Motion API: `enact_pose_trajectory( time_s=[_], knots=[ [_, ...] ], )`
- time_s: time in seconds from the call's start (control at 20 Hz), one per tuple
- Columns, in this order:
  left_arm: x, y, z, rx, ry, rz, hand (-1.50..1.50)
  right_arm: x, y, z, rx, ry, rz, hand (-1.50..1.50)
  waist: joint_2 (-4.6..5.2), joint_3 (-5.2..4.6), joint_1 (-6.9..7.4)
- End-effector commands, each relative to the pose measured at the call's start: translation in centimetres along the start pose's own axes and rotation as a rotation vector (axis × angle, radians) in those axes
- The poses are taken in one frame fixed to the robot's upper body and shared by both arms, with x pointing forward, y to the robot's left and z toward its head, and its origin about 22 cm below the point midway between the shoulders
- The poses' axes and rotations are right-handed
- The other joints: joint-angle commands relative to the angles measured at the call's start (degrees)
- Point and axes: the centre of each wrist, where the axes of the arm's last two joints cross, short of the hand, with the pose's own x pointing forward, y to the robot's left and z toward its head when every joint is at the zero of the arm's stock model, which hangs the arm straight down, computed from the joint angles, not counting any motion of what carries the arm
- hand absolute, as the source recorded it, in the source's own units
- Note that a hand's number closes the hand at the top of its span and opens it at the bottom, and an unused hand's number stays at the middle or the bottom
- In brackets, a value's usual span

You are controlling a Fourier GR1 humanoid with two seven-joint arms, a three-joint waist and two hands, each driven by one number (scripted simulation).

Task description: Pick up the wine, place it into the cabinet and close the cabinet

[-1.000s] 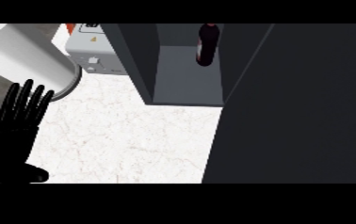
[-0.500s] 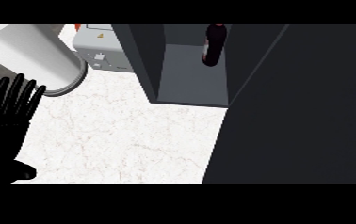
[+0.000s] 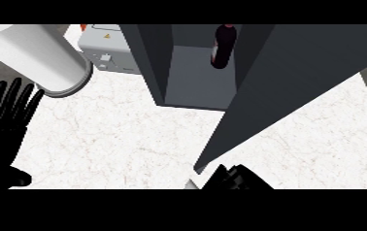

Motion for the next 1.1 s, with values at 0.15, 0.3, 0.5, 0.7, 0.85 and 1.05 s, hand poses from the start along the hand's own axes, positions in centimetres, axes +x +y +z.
enact_pose_trajectory(
  time_s=[0.15, 0.3, 0.5, 0.7, 0.85, 1.05],
  knots=[
    [-0.2, 1.7, 2.2, 0.023, 0.008, -0.018, -1.50, 1.5, 3.2, -10.5, 0.027, 0.028, -0.047, 1.50, -0.31, 0.28, -1.46],
    [0.5, 1.8, 0.6, 0.039, 0.003, -0.010, -1.50, 1.6, 2.0, -14.2, -0.014, 0.039, -0.064, 1.50, -0.19, 0.39, -2.23],
    [0.5, 0.4, 0.9, 0.051, -0.030, -0.035, -1.50, 0.8, 0.9, -16.4, -0.064, 0.066, -0.119, 1.50, -0.41, 0.48, -2.82],
    [0.1, 1.4, 0.0, 0.068, -0.007, -0.028, -1.50, -1.2, -0.3, -16.8, -0.063, 0.101, -0.173, 1.50, -0.42, 0.49, -3.84],
    [0.6, 2.5, 1.0, 0.073, -0.008, -0.025, -1.50, -2.8, -3.4, -18.2, -0.114, 0.116, -0.212, 1.50, -0.33, 0.49, -3.60],
    [-0.3, 3.4, 1.1, 0.065, -0.010, -0.040, -1.50, -6.2, -2.7, -17.8, -0.145, 0.131, -0.169, 1.50, -0.32, 0.46, -3.86]
  ],
)
